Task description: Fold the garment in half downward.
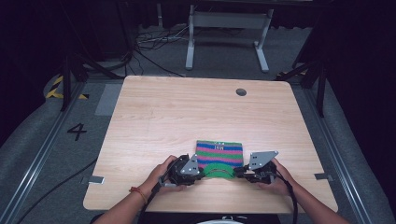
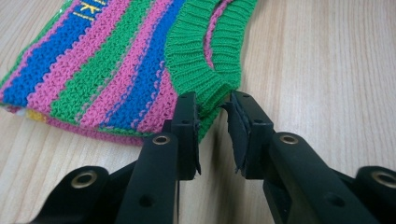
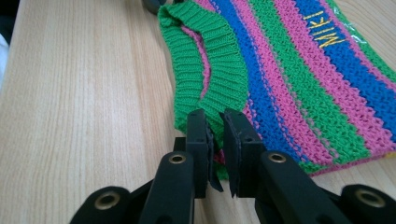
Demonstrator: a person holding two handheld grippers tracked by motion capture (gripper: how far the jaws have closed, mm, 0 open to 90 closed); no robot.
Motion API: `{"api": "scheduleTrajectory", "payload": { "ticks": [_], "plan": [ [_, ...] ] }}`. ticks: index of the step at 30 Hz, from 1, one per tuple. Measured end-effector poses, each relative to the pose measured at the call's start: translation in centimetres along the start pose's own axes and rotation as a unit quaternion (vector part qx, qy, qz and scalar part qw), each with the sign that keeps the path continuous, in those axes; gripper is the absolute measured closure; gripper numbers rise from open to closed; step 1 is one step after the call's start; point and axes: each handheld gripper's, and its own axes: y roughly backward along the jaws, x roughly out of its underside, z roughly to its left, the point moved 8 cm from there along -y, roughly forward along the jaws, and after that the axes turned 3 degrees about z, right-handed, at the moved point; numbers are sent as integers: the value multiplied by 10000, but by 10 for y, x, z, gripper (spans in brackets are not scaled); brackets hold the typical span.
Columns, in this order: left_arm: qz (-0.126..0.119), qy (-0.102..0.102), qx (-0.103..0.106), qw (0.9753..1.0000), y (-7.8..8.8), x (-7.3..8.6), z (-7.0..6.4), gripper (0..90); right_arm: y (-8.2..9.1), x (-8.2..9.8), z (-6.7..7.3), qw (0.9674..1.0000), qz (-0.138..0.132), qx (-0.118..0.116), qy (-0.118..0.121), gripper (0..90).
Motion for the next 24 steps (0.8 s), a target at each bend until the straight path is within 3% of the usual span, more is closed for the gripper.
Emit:
{"api": "scheduleTrajectory", "payload": {
  "ticks": [8,13,17,24],
  "plan": [
    [8,129,33,9999,-1,0,3,759,1,2,-5,9998,-69,81,-146,815],
    [21,191,2,9998,1,2,2,757,1,0,-4,9998,-50,168,-63,818],
    [98,94,-41,9999,3,2,0,755,3,-1,-2,9998,-31,192,-29,825],
    [-18,89,-40,10000,12,-3,0,760,11,-4,-2,9997,-73,222,36,835]
  ]
}}
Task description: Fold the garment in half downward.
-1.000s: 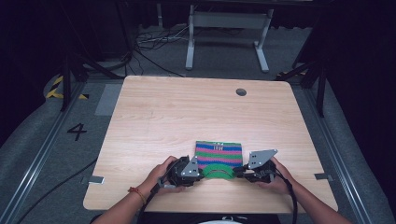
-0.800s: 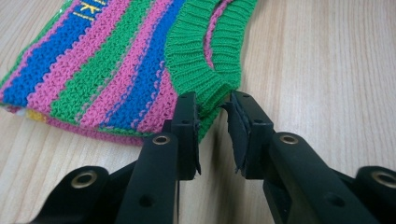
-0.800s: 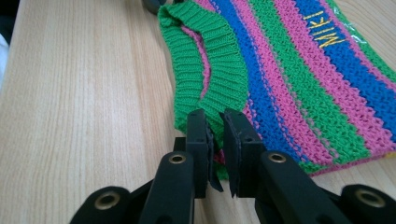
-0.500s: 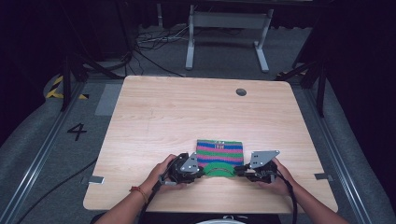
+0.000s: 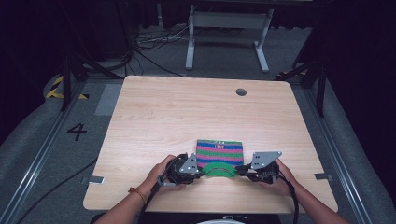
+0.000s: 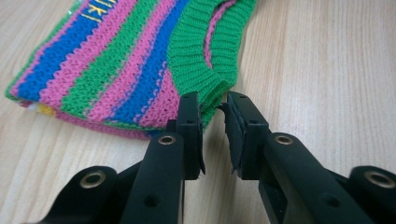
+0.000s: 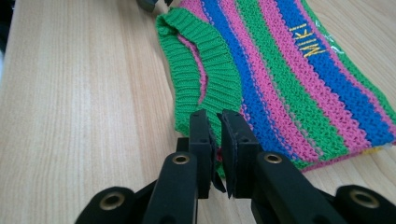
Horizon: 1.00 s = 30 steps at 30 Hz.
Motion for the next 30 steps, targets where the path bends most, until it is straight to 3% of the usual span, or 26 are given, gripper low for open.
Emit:
{"api": "scheduleTrajectory", "payload": {
  "ticks": [5,15,18,27,30],
  "plan": [
    [-97,36,-90,9999,9,0,5,753,5,-3,-2,10000,-38,29,0,831],
    [100,110,-234,9996,27,11,16,720,13,-9,-9,9998,50,184,-12,820],
    [209,136,-387,9989,38,17,24,705,19,-8,-14,9994,106,314,-11,801],
    [153,129,-642,9977,63,27,33,619,37,1,-24,9980,148,605,-135,741],
    [207,271,-833,9959,72,37,39,575,45,7,-28,9969,130,738,-238,685]
  ]
}}
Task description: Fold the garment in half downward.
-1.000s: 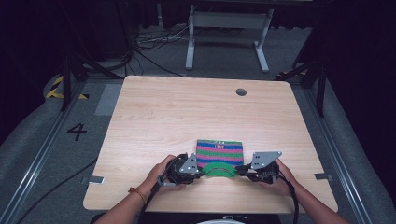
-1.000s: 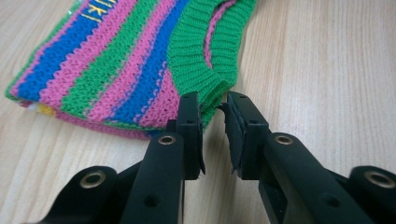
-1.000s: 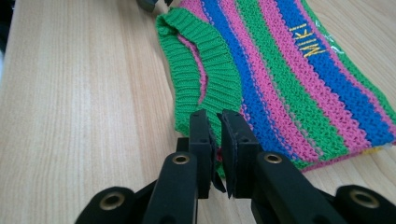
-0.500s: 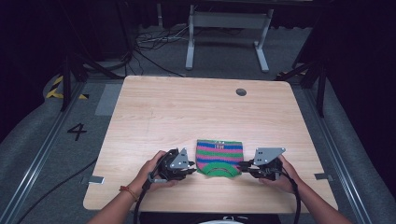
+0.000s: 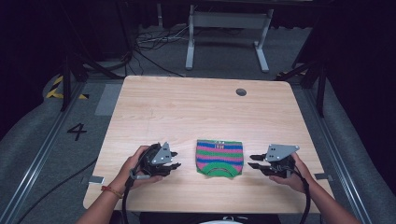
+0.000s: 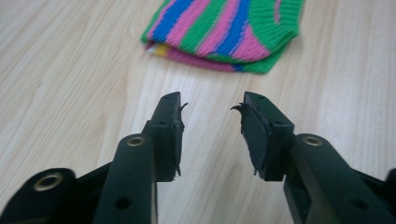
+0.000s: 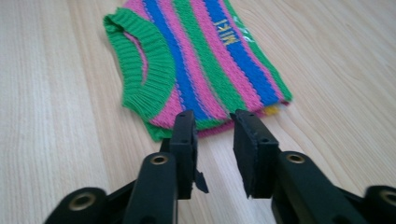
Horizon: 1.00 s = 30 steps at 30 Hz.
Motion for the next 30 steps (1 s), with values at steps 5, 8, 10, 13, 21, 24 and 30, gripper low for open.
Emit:
{"api": "scheduleTrajectory", "payload": {
  "ticks": [5,8,10,13,21,24,30],
  "plan": [
    [40,200,-185,9996,7,11,8,517,8,9,-9,9996,41,241,-161,544],
    [-4,432,-279,9987,11,18,13,445,15,17,-15,9988,107,406,-267,486],
    [48,521,-347,9980,13,24,16,417,19,24,-20,9979,150,523,-357,450],
    [161,572,-414,9974,15,31,20,392,24,34,-24,9968,175,623,-461,413],
    [279,927,-713,9928,32,55,34,342,38,64,-36,9916,216,899,-899,345],
    [334,917,-682,9929,35,63,34,307,43,76,-40,9891,189,987,-1076,331],
    [154,1201,-650,9905,43,76,36,257,56,96,-44,9855,234,1122,-1255,313]
  ]
}}
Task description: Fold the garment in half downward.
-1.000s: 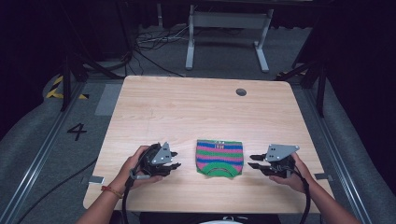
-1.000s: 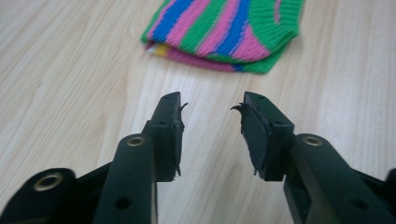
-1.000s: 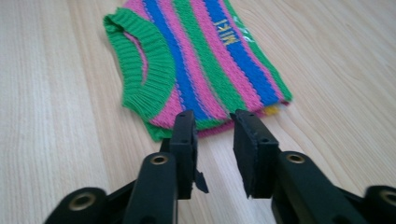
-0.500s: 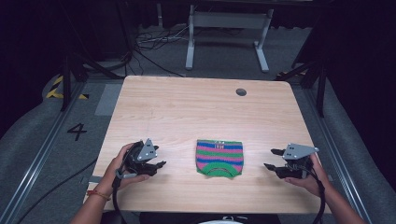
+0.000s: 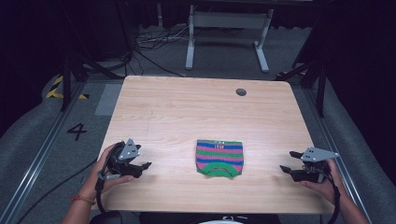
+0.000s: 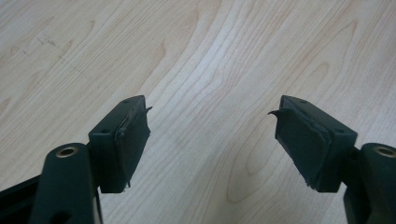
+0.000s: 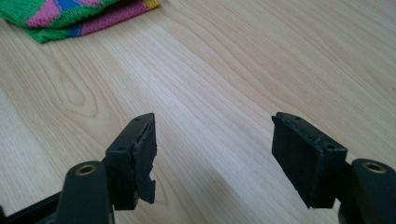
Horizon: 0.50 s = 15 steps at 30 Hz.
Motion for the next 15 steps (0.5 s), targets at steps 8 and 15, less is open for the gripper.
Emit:
{"api": "scheduleTrajectory", "payload": {
  "ticks": [8,15],
  "plan": [
    [-30,138,65,9999,2,16,0,213,7,21,-9,9997,66,83,-209,281],
    [12,389,180,9991,1,34,-1,189,7,45,-12,9988,105,76,-472,217]
  ]
}}
